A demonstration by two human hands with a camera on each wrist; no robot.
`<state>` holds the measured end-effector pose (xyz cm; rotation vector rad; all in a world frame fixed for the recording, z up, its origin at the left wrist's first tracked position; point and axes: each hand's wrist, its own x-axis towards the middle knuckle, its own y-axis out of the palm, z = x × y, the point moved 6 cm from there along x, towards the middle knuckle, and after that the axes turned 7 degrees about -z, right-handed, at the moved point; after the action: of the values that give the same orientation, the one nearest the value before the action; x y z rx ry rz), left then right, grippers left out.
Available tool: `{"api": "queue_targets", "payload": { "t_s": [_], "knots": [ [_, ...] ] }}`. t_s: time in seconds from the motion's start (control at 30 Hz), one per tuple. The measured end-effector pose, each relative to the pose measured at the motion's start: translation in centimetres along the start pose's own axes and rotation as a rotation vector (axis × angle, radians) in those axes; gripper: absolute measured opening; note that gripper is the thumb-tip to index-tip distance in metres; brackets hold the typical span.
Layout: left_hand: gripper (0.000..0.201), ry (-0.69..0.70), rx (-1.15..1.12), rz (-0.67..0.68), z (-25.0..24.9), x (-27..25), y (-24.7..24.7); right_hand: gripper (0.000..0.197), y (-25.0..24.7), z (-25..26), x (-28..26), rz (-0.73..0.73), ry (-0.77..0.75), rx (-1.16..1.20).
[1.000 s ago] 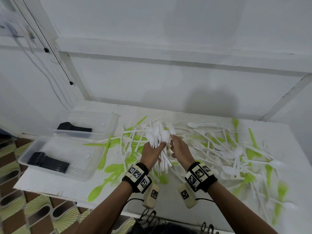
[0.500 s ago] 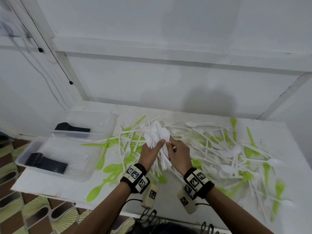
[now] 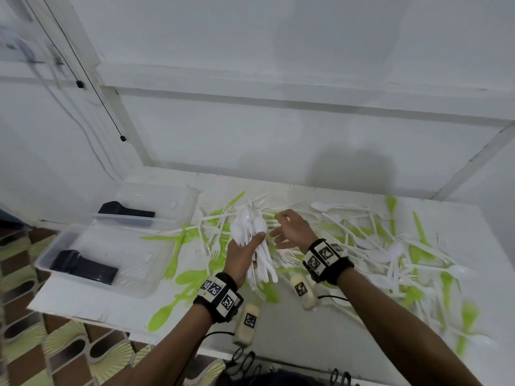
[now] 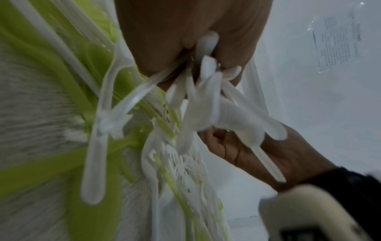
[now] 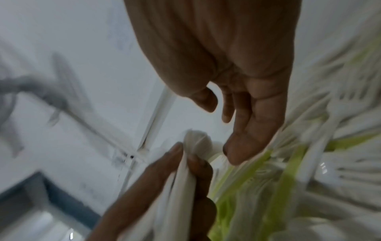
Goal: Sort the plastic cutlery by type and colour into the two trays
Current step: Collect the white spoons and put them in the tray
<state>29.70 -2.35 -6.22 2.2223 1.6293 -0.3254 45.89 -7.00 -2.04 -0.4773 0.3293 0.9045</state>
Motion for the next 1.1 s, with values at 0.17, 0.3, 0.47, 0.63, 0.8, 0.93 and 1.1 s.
{"api": "queue_targets", "payload": {
  "t_s": [0.17, 0.3, 0.47, 0.63, 0.8, 0.93, 1.1],
  "knots": [
    [0.041, 0.052, -0.035, 0.113, -0.7, -1.4, 0.1, 0.024, 3.3, 0.0, 0.8, 0.209, 0.175, 0.240],
    [0.040, 0.066, 0.017, 0.156, -0.7, -1.9, -0.5, 0.027, 3.6, -0.8, 1.5, 0.222, 0.154, 0.391],
    [0.027, 0.055, 0.070, 0.218, -0.3, -2.3, -0.7, 0.031, 2.2, -1.8, 1.7, 0.200, 0.230, 0.440],
    [0.015, 0.073, 0.150, 0.349, -0.1, -3.2, -0.5, 0.028, 0.6, -2.2, 2.4, 0.107, 0.247, 0.493],
    [0.015, 0.052, 0.133, 0.336, -1.2, -2.9, -0.8, 0.011, -2.6, -1.0, 3.5, -0.179, 0.035, 0.639],
    [0.019, 0.022, 0.037, 0.274, -1.7, -1.6, -0.9, 0.030, -4.2, -0.3, 3.2, -0.357, -0.205, 0.485],
    [0.022, 0.033, -0.035, 0.290, -1.9, -0.8, -0.5, 0.033, -2.4, -0.5, 2.6, -0.217, -0.144, 0.234]
  ]
}}
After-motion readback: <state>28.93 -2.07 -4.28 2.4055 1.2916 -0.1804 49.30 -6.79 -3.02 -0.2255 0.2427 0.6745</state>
